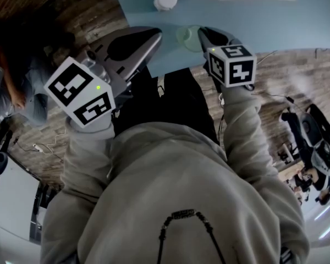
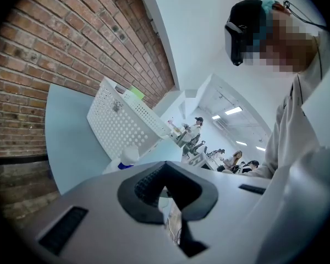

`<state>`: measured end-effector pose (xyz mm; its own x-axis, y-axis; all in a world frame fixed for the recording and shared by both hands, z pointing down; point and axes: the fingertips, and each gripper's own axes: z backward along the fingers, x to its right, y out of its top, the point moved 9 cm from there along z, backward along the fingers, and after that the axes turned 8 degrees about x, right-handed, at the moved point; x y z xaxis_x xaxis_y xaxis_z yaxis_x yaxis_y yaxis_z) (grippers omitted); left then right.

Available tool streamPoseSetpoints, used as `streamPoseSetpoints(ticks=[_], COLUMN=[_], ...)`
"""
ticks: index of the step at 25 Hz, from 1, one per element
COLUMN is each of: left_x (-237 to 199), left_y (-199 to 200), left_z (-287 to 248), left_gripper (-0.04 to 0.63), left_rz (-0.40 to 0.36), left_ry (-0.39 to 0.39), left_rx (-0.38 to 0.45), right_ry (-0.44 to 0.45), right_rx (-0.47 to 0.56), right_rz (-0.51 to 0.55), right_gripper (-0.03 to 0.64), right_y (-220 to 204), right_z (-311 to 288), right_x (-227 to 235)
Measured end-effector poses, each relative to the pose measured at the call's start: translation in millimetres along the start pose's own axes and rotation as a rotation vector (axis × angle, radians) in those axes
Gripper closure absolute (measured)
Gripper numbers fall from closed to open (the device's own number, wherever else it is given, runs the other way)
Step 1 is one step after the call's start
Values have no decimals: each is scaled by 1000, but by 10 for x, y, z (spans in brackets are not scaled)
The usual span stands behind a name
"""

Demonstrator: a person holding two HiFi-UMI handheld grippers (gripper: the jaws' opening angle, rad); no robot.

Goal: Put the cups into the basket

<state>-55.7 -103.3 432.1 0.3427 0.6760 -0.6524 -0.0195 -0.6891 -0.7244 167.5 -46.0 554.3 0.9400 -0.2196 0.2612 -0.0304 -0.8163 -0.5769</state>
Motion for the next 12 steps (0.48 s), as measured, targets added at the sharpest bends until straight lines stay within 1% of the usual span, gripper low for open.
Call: streamPoseSetpoints(ticks=[5, 12], left_x=[-26, -32], left_y=[-2, 85], left_z=[24, 64], left_gripper=[600, 600], left_rz=[2, -17], left_ry=[9, 19], left_rx=[6, 14], right_ry=[-2, 2], right_rx=[-9, 1], right_rz=[9, 17], right_gripper=[581, 581], right_y=[-11, 48], right_z=[-13, 5], right_x=[1, -27])
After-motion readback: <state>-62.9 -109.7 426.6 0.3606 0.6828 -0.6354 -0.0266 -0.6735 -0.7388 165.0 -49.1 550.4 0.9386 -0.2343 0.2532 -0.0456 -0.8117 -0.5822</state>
